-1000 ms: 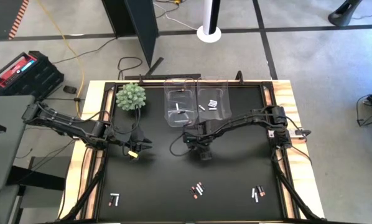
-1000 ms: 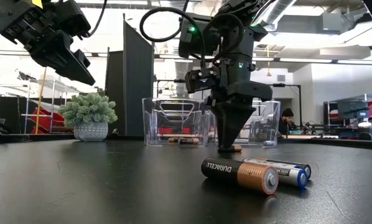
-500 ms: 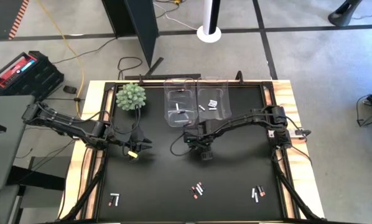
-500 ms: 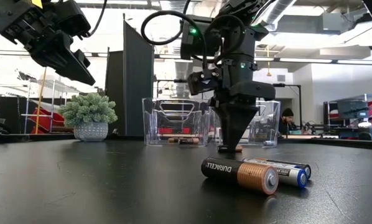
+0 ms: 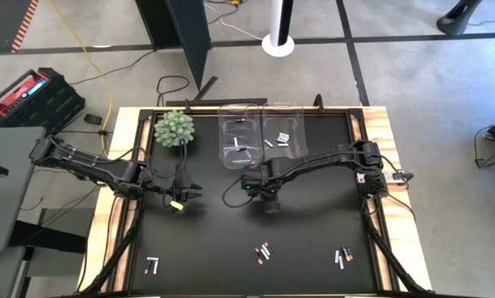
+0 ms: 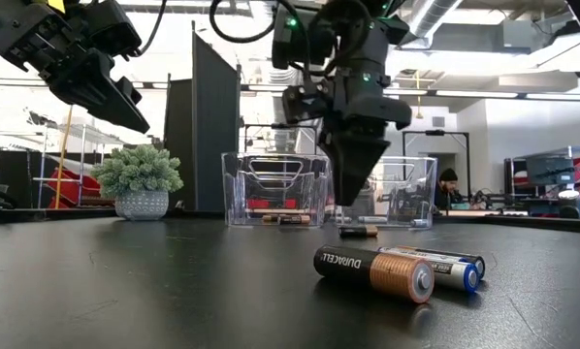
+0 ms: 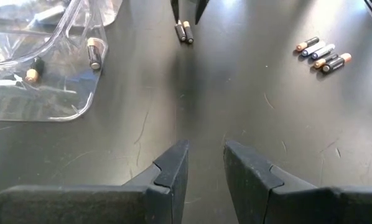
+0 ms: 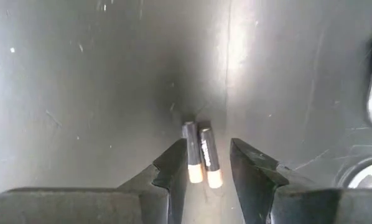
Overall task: Sort batteries
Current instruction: Put the small black battery into the left transparent bin
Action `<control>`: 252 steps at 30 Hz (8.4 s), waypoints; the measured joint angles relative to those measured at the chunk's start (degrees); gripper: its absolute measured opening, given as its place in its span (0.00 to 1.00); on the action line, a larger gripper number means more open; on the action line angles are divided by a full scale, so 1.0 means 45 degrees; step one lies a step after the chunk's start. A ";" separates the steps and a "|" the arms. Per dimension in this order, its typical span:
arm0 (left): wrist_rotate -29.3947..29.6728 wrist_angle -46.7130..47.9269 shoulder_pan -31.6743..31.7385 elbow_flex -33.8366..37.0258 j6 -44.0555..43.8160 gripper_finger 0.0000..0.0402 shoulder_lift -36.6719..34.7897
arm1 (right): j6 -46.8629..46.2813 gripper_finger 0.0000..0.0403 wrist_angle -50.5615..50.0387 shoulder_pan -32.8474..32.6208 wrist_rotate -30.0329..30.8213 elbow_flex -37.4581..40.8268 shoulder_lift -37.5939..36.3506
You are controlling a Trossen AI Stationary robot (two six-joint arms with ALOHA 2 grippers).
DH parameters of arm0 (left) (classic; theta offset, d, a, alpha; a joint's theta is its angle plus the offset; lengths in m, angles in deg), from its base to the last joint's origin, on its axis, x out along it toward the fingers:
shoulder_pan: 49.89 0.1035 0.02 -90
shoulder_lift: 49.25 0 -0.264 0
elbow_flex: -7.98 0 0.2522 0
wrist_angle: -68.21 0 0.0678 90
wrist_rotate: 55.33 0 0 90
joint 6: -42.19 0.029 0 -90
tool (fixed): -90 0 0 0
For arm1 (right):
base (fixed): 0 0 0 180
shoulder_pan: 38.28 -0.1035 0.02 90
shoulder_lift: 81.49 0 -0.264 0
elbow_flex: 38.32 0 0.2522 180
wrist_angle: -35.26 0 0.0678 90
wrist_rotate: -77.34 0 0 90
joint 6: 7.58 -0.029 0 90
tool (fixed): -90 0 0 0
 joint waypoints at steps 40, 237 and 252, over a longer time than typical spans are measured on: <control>-0.0049 0.0039 -0.0001 0.0000 0.0201 0.24 0.0000 | -0.0330 0.02 0.1263 0.0005 0.0034 0.1850 0.0010; 0.0495 0.0795 -0.0001 0.0000 -0.0400 0.24 0.0002 | 0.6336 0.36 0.4081 -0.0051 0.3469 0.4124 -0.2732; 0.0505 0.0832 0.0004 0.0000 -0.0474 0.24 0.0005 | 0.6773 0.34 0.4520 -0.0766 0.3625 0.4061 -0.1148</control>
